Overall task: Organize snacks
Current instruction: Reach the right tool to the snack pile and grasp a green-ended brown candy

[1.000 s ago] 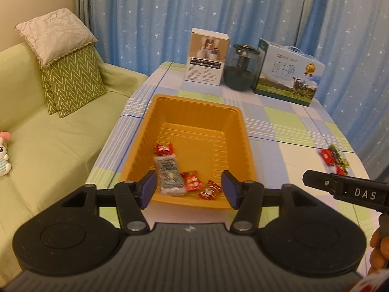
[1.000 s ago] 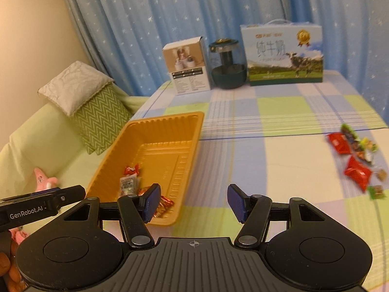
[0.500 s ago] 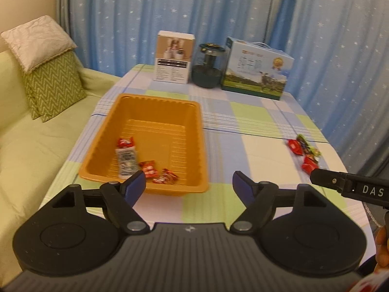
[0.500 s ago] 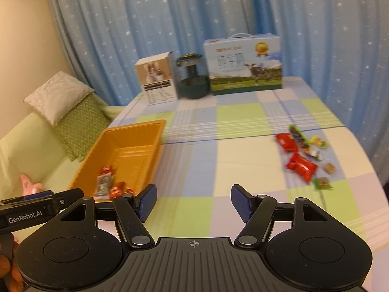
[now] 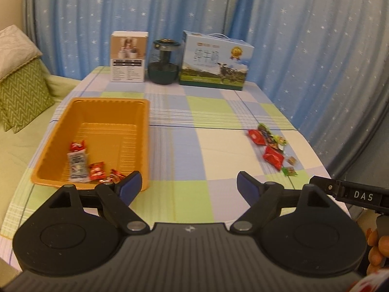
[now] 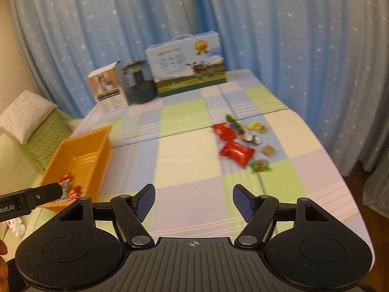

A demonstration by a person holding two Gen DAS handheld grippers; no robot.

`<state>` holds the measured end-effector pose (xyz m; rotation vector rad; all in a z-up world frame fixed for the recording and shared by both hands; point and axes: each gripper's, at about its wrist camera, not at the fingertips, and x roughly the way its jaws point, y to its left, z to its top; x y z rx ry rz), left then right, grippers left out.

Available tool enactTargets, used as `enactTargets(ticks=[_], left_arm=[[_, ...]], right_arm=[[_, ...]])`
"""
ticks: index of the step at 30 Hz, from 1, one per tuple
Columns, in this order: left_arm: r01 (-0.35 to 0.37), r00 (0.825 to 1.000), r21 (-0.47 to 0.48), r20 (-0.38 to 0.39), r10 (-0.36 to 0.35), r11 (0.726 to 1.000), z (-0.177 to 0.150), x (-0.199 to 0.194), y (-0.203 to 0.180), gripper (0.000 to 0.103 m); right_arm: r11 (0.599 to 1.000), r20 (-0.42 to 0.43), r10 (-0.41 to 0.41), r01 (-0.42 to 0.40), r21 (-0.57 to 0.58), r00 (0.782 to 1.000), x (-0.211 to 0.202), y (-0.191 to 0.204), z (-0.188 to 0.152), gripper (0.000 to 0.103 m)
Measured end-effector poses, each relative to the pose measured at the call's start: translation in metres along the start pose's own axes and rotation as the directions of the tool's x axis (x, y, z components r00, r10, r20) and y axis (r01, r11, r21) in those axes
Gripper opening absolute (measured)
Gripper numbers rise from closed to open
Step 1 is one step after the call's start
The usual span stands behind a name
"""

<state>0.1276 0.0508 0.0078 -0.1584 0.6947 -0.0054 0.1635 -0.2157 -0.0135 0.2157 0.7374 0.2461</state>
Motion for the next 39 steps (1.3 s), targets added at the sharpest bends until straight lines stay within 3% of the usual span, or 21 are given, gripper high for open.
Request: enactTargets(ticks=[11,24,39], left_arm=[[0.055,0.998,0.047,-0.021,-0.054,0.997,-0.002,0.018,-0.034,0.087],[0.071,0.997,0.058,-0.045,-0.069,0.996,-0.005,0.034,-0.046,0.088],[0.071,0.994,0.056,-0.090,-0.066,0.996,-0.006,0.087,-0.052,0.088]], right_arm=[[0.997,0.001,-0.049,0.049,0.056,0.999,-0.003,-0.034,0.000,0.071],[0.993,-0.005,-0.068,0.069,0.094,0.998,0.008,-0.053,-0.004,0.071],[0.995,0.014,-0.101,0.101,0.009,0.995,0.063,-0.076,-0.001,0.071]])
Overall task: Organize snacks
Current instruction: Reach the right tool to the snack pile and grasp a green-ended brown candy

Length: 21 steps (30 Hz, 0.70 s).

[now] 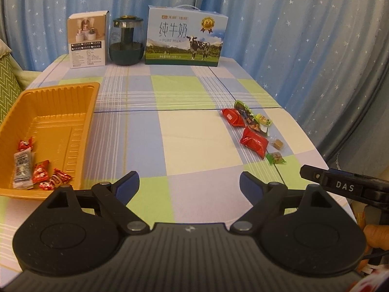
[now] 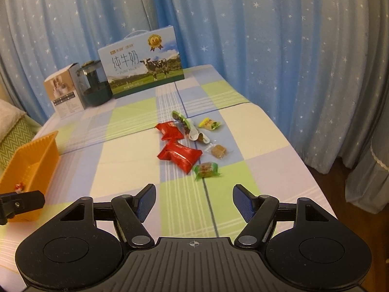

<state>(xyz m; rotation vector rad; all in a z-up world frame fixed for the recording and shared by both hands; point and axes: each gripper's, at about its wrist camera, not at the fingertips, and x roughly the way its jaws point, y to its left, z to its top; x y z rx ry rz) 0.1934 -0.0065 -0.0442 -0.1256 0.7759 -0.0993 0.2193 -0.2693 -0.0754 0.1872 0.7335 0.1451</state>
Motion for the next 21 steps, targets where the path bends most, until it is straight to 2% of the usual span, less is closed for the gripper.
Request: enactTargets(ticks=[6,11,14,21], left_arm=[[0.005,1.000,0.012,-0.022,-0.005,1.000,0.004,0.029,-0.004,0.088],[-0.004,0.999,0.010,-0.032,0.005,1.000,0.008,0.051,-0.005,0.088],[-0.006,0.999,0.004,-0.035,0.006,1.000,0.010,0.062,-0.003,0.088],[-0.004,0.999,-0.001,-0.040,0.004,1.000,0.015,0.080,-0.003,0.088]], right_arm=[[0.995,0.005,0.004,-0.003,-0.099,1.000,0.038,-0.002,0.003,0.070],[0.990,-0.022,0.000,-0.003,-0.139,1.000,0.070,-0.009,0.007,0.069],[0.988,-0.038,0.009,-0.015,-0.157,0.999,0.085,-0.012,0.010,0.060],[0.975,-0.059,0.004,-0.017,-0.222,0.998,0.108,-0.007,0.010,0.050]])
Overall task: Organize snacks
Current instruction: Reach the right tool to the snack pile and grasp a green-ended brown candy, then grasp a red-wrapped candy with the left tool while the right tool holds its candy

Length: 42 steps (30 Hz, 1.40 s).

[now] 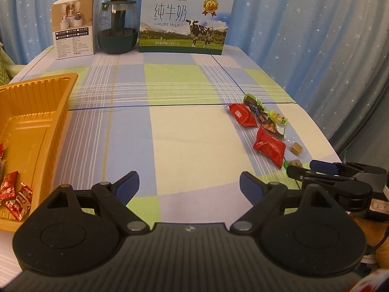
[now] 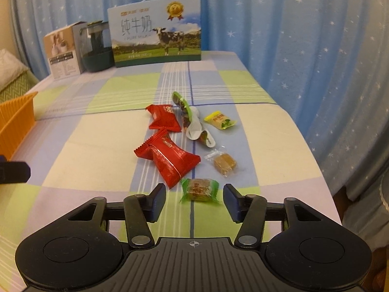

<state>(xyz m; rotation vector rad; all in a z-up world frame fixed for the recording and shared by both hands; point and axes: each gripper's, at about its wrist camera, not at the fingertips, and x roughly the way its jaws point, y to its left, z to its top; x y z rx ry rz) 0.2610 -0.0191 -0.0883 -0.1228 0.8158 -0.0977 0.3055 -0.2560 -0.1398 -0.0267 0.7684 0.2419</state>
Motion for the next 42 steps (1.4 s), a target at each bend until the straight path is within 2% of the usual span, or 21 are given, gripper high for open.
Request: enactTargets(ticks=[12,17,23,27,30,34,38,40,42], left_arm=[[0.023,1.000,0.005,-0.011,-0.023,1.000,0.001,0.015,-0.006,0.088],[0.023,1.000,0.002,-0.015,-0.023,1.000,-0.001,0.015,-0.005,0.088],[0.019,1.000,-0.003,-0.010,-0.019,1.000,0.000,0.014,-0.001,0.088],[0.042,0.999,0.000,-0.005,-0.042,0.999,0.001,0.016,0.000,0.088],[0.048,0.999,-0.008,0.002,-0.048,0.999,0.005,0.019,0.001,0.088],[0.074,0.997,-0.005,0.010,-0.074,0.997,0.009,0.024,-0.002,0.088],[0.110,0.994,0.065,-0.001,-0.110,0.992,0.012,0.036,-0.009,0.088],[0.112,0.994,0.147,-0.030,-0.108,0.983,0.013,0.047,-0.015,0.087],[0.089,0.996,0.265,-0.038,-0.082,0.960,0.013,0.056,-0.025,0.086]], right_arm=[[0.998,-0.026,-0.036,0.037,0.044,0.999,0.011,-0.008,0.004,0.025],[0.996,0.028,-0.059,0.057,0.073,0.998,0.007,-0.014,0.014,0.024],[0.995,0.036,-0.081,0.079,0.056,0.996,0.020,-0.016,0.025,0.024],[1.000,0.007,-0.007,0.007,-0.011,1.000,0.027,-0.006,0.025,0.024],[0.989,-0.026,0.142,-0.142,-0.027,0.990,0.026,0.005,0.021,0.024],[0.980,-0.035,0.196,-0.196,-0.013,0.980,0.021,0.012,0.019,0.024],[0.988,-0.033,0.152,-0.151,0.029,0.988,0.018,0.003,0.018,0.024],[0.989,-0.030,0.136,-0.134,0.059,0.990,0.017,-0.005,0.020,0.024],[0.988,-0.025,0.130,-0.127,0.083,0.991,0.014,-0.011,0.020,0.024]])
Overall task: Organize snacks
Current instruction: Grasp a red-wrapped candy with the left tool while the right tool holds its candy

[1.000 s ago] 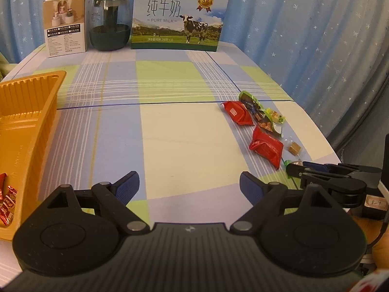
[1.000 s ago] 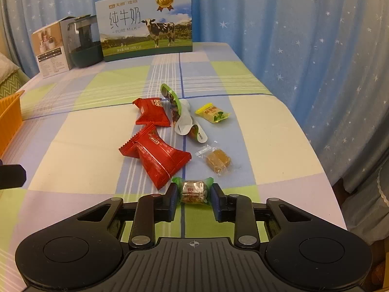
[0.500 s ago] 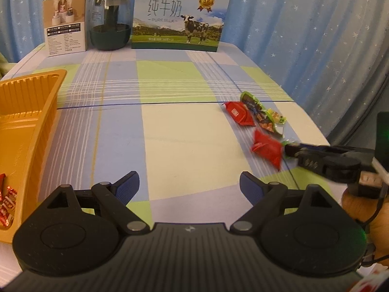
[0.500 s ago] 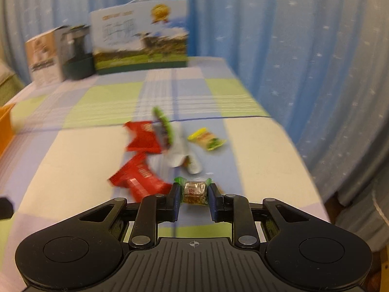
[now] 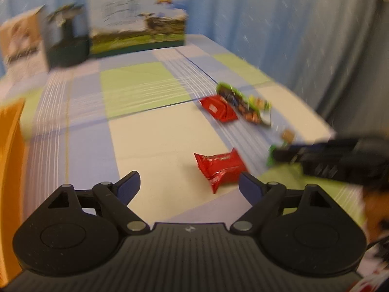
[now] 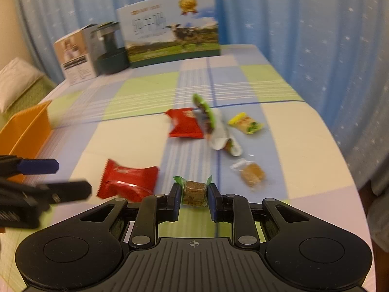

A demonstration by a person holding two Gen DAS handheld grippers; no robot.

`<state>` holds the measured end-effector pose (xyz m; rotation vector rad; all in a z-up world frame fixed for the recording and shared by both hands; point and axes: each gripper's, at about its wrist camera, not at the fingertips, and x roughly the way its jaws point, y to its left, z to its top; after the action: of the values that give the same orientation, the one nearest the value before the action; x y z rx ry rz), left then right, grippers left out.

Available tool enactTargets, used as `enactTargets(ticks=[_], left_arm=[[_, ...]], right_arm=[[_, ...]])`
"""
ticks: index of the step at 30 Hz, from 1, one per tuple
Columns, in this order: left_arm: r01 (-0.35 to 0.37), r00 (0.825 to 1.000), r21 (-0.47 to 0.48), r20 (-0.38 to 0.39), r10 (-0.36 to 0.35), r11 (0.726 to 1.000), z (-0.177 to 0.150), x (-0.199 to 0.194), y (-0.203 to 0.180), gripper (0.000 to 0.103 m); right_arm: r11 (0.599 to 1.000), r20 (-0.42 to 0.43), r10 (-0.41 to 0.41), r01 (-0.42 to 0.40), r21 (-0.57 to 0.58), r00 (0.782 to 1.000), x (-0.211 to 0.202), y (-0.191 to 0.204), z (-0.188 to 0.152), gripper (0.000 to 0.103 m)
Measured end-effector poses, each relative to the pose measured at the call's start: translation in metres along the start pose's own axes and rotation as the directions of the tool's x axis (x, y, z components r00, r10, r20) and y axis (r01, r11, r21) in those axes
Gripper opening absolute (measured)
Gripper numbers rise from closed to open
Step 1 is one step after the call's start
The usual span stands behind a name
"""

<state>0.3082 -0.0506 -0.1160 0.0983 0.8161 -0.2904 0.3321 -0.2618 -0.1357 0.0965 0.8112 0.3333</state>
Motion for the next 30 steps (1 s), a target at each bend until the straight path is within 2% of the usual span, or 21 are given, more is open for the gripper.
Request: enactTargets(ticks=[2,5,9,13,15,16,19,23,26,30], left_arm=[[-0.001,1.000,0.114,-0.007,0.002,0.993,0.003,0.009,-0.009,0.083],[0.022,1.000,0.233,-0.002,-0.022,0.972,0.008,0.019,-0.019,0.081],[0.063,0.998,0.389,0.000,-0.068,0.919,0.016,0.030,-0.033,0.076],[0.123,0.992,0.466,-0.054,-0.111,0.876,0.020,0.044,-0.044,0.059],[0.150,0.989,0.479,-0.082,-0.126,0.865,0.021,0.049,-0.046,0.053],[0.159,0.987,0.479,-0.095,-0.129,0.863,0.021,0.051,-0.047,0.047],[0.170,0.984,0.449,-0.126,-0.126,0.877,0.018,0.052,-0.045,0.033],[0.168,0.983,0.346,-0.133,-0.129,0.923,0.011,0.045,-0.040,0.029],[0.101,0.991,0.216,-0.112,-0.078,0.971,0.003,0.035,-0.035,0.025],[0.040,0.996,0.085,-0.082,-0.033,0.996,-0.012,0.015,-0.032,0.024]], right_arm=[[1.000,0.005,-0.004,0.004,0.014,1.000,-0.002,-0.002,0.001,0.024],[0.999,0.007,-0.008,0.008,0.031,1.000,-0.004,-0.004,0.002,0.024],[0.998,-0.007,-0.017,0.018,0.053,1.000,-0.003,-0.006,0.001,0.024],[0.997,-0.013,-0.018,0.019,0.071,1.000,-0.003,-0.009,0.001,0.024],[0.997,-0.014,-0.020,0.021,0.072,1.000,-0.003,-0.009,0.000,0.024],[0.997,-0.017,-0.019,0.020,0.073,1.000,-0.003,-0.009,0.000,0.024],[0.997,-0.019,-0.016,0.017,0.079,1.000,-0.002,-0.008,0.000,0.024],[0.997,-0.015,-0.014,0.015,0.076,1.000,-0.002,-0.006,0.001,0.024],[0.997,-0.016,-0.013,0.014,0.071,1.000,-0.002,-0.002,0.000,0.024],[0.998,-0.009,-0.001,0.002,0.059,1.000,-0.006,0.005,-0.003,0.024]])
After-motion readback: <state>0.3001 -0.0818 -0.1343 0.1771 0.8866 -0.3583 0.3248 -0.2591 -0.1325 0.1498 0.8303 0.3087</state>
